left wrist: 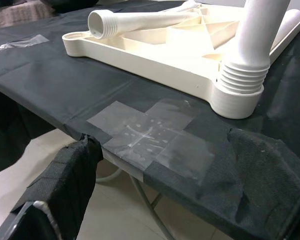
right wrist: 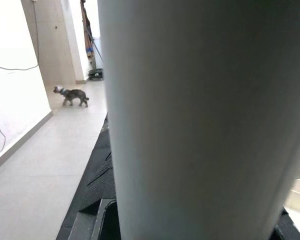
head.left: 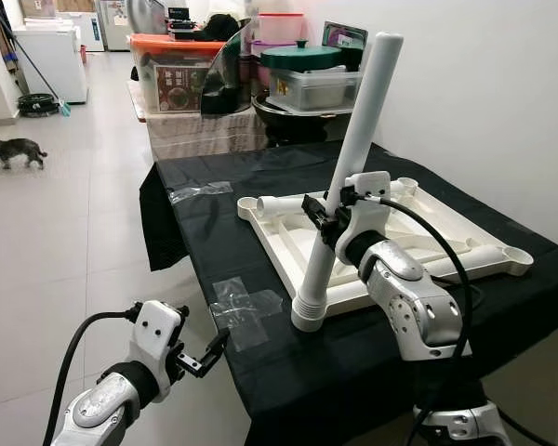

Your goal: Building children table

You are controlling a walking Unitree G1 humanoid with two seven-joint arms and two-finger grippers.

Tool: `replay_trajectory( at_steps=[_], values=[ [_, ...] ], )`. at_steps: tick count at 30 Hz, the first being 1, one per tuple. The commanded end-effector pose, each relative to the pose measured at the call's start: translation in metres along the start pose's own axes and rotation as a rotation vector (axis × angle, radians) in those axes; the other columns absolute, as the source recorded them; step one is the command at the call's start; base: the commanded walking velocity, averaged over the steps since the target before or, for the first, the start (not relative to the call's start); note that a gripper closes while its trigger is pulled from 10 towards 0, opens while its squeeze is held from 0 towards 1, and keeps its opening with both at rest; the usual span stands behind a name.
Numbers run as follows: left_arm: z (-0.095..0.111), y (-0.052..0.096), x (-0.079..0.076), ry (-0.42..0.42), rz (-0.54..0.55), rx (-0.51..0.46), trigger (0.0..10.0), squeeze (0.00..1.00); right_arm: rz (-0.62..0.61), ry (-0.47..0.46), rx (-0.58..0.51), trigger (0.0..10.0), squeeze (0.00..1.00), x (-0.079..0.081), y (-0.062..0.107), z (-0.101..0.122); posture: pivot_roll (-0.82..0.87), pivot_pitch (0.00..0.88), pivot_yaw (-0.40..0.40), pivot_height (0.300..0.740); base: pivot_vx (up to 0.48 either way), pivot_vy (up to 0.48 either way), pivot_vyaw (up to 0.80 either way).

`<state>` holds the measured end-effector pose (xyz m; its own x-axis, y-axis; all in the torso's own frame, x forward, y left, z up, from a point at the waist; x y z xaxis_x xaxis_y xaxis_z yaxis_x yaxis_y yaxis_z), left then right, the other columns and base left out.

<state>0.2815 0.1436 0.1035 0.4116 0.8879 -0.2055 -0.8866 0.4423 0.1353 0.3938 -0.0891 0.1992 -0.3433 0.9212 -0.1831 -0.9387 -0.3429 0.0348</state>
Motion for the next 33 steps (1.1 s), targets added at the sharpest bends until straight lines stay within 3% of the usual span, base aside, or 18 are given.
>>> replay_trajectory(
  at_steps=[1,14,21,33],
  values=[
    [-0.005,-0.002,-0.001,0.002,-0.002,0.013,10.0,0.0,0.019,-0.006,0.217,0.0,0.0,0.008,0.005,-0.059,0.01,0.0,-0.056,0.74,0.0,0.0,0.0],
    [-0.005,-0.002,0.0,-0.001,0.001,0.017,10.0,0.0,-0.008,-0.01,0.223,0.0,0.0,0.0,0.003,-0.061,0.01,0.0,-0.057,0.74,0.0,0.0,0.0],
    [-0.007,-0.003,-0.001,-0.003,-0.001,0.019,10.0,0.0,0.017,-0.01,0.138,0.0,0.0,0.0,0.003,-0.046,0.0,0.0,-0.053,0.74,0.0,0.0,0.0],
    [-0.009,-0.004,-0.002,-0.006,-0.004,0.024,10.0,0.0,0.068,0.003,0.163,0.0,0.0,0.001,0.0,-0.037,0.0,0.0,-0.056,0.74,0.0,0.0,0.0]
  ],
)
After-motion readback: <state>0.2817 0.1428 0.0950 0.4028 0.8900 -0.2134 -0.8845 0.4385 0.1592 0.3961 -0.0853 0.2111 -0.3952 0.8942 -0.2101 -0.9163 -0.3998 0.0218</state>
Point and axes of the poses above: a point about 5 cm out from each wrist's last joint towards the gripper, its own y axis pointing back from the gripper into the wrist, its own z axis along the axis of the wrist's last joint, x = y × z, the point moved 6 cm from there along -y, pointing out of the wrist towards the gripper, and after that the axes turned 15 degrees about y, right-handed, at the moved point
